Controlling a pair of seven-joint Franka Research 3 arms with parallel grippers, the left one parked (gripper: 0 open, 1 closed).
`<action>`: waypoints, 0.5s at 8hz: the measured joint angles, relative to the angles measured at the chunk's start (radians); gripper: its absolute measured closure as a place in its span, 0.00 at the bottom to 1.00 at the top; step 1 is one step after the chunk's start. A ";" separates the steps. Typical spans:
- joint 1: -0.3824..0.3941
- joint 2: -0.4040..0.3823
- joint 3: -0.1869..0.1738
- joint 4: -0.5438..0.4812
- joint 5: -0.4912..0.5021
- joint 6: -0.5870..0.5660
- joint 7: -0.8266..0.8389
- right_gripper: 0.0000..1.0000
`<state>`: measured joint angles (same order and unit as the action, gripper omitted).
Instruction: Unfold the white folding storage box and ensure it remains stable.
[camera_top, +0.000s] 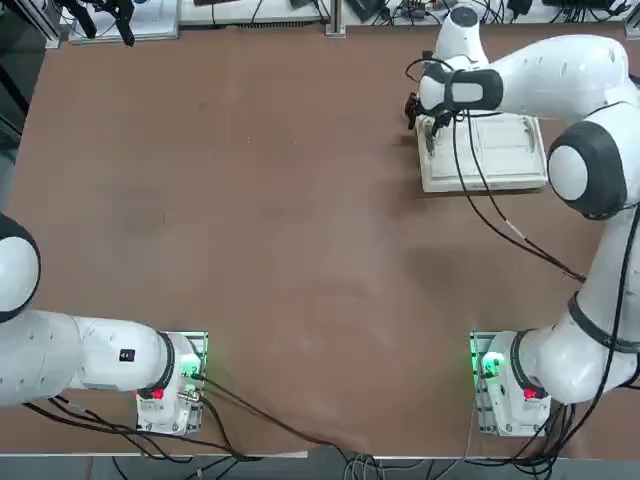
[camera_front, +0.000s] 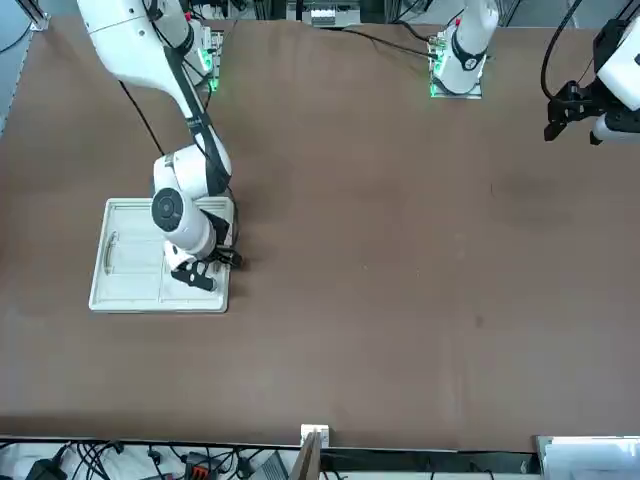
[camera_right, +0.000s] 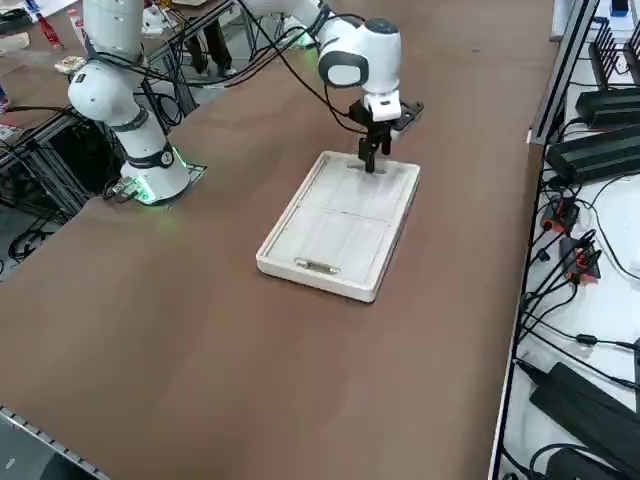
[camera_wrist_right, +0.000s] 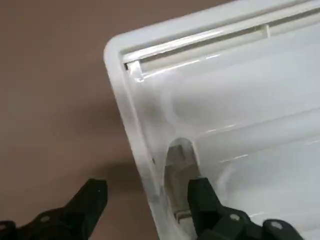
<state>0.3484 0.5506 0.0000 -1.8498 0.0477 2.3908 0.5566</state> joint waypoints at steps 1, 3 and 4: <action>0.009 0.000 0.000 0.001 0.000 0.000 0.002 0.03; 0.022 0.000 0.000 0.001 0.000 0.001 0.004 0.03; 0.023 0.000 0.000 0.001 0.000 0.000 0.003 0.06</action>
<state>0.3709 0.5506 0.0000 -1.8490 0.0472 2.3912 0.5593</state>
